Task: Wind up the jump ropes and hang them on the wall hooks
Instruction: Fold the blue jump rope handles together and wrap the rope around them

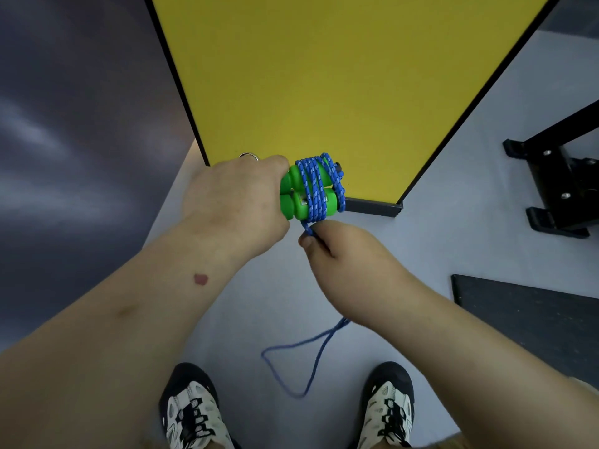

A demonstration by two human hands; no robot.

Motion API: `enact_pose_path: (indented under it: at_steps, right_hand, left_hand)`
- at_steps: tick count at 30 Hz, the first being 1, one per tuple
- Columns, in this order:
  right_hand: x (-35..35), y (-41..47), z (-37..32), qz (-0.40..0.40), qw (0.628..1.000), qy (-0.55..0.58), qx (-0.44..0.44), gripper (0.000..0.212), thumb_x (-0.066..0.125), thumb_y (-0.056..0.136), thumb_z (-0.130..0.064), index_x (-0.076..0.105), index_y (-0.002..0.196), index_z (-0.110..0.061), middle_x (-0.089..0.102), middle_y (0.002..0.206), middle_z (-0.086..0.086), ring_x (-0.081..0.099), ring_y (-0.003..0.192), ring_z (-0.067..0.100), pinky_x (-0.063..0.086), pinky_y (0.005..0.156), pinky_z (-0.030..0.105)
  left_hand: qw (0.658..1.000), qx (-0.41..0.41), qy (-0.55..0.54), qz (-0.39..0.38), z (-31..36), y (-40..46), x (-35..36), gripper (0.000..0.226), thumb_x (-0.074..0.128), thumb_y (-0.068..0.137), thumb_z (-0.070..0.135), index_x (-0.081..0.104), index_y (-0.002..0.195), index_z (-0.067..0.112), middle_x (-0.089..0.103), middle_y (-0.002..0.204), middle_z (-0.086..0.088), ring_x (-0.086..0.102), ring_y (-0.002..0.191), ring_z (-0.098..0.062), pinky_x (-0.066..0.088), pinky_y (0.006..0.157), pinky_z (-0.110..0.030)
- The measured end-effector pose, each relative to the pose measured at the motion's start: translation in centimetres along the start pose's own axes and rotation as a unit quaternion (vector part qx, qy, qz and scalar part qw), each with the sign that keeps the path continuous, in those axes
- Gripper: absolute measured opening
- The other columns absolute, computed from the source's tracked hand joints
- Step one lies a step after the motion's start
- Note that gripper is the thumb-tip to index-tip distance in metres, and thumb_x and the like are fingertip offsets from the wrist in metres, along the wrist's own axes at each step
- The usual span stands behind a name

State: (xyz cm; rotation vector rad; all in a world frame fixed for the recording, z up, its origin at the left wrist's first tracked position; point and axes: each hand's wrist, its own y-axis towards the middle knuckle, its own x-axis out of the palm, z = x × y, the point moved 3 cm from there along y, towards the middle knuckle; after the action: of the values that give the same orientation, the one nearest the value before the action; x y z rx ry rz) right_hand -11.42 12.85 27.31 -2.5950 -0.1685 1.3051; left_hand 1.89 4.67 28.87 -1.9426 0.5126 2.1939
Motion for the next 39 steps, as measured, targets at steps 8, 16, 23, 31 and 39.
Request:
enact_pose_path:
  at_steps: [8, 16, 23, 31, 39]
  right_hand:
    - [-4.8, -0.6, -3.4, 0.004, 0.997, 0.075, -0.016, 0.018, 0.048, 0.094, -0.022, 0.065, 0.092, -0.026, 0.059, 0.064, -0.004, 0.045, 0.041, 0.006, 0.035, 0.039, 0.022]
    - [-9.3, 3.1, -3.6, -0.050, 0.995, 0.059, -0.059, 0.009, 0.064, 0.091, -0.025, 0.066, 0.097, -0.031, 0.076, 0.076, -0.012, 0.057, 0.055, 0.002, 0.048, 0.061, 0.030]
    - [-10.3, 6.5, -1.8, -0.030, 0.994, 0.035, -0.096, 0.018, 0.083, 0.078, -0.040, 0.076, 0.089, -0.027, 0.066, 0.069, -0.007, 0.053, 0.061, 0.003, 0.042, 0.063, 0.027]
    - [-7.3, 6.7, -0.3, -0.118, 0.965, 0.231, 0.036, 0.026, 0.059, 0.099, -0.039, 0.061, 0.082, -0.020, 0.059, 0.059, -0.005, 0.055, 0.048, 0.009, 0.044, 0.047, 0.016]
    - [-7.5, 5.6, -0.7, -0.095, 0.966, 0.239, 0.034, 0.029, 0.048, 0.105, -0.036, 0.050, 0.084, -0.016, 0.046, 0.043, -0.011, 0.043, 0.031, 0.003, 0.033, 0.033, 0.012]
  left_hand:
    - [0.999, 0.003, 0.019, -0.034, 0.3, -0.2, 0.3, 0.020, 0.061, 0.078, 0.032, 0.044, 0.088, 0.031, 0.044, 0.077, 0.004, 0.050, 0.070, -0.029, 0.030, 0.057, -0.031]
    - [0.997, 0.051, 0.025, -0.055, 1.0, -0.4, 0.0, 0.031, 0.060, 0.079, 0.032, 0.053, 0.109, 0.035, 0.043, 0.077, 0.006, 0.049, 0.065, -0.024, 0.034, 0.056, -0.031]
    - [0.995, 0.091, 0.015, -0.042, 1.8, -0.5, -0.6, 0.023, 0.061, 0.077, 0.031, 0.043, 0.091, 0.035, 0.049, 0.081, 0.005, 0.053, 0.072, -0.026, 0.030, 0.054, -0.031]
    - [0.998, 0.060, 0.002, -0.031, 1.9, -0.6, -1.2, 0.027, 0.062, 0.074, 0.029, 0.040, 0.089, 0.024, 0.042, 0.075, 0.005, 0.048, 0.068, -0.026, 0.025, 0.050, -0.033]
    - [0.997, 0.075, -0.023, -0.013, 2.3, -0.9, -1.3, 0.034, 0.065, 0.073, 0.041, 0.040, 0.091, 0.025, 0.043, 0.074, 0.006, 0.050, 0.067, -0.026, 0.029, 0.053, -0.034]
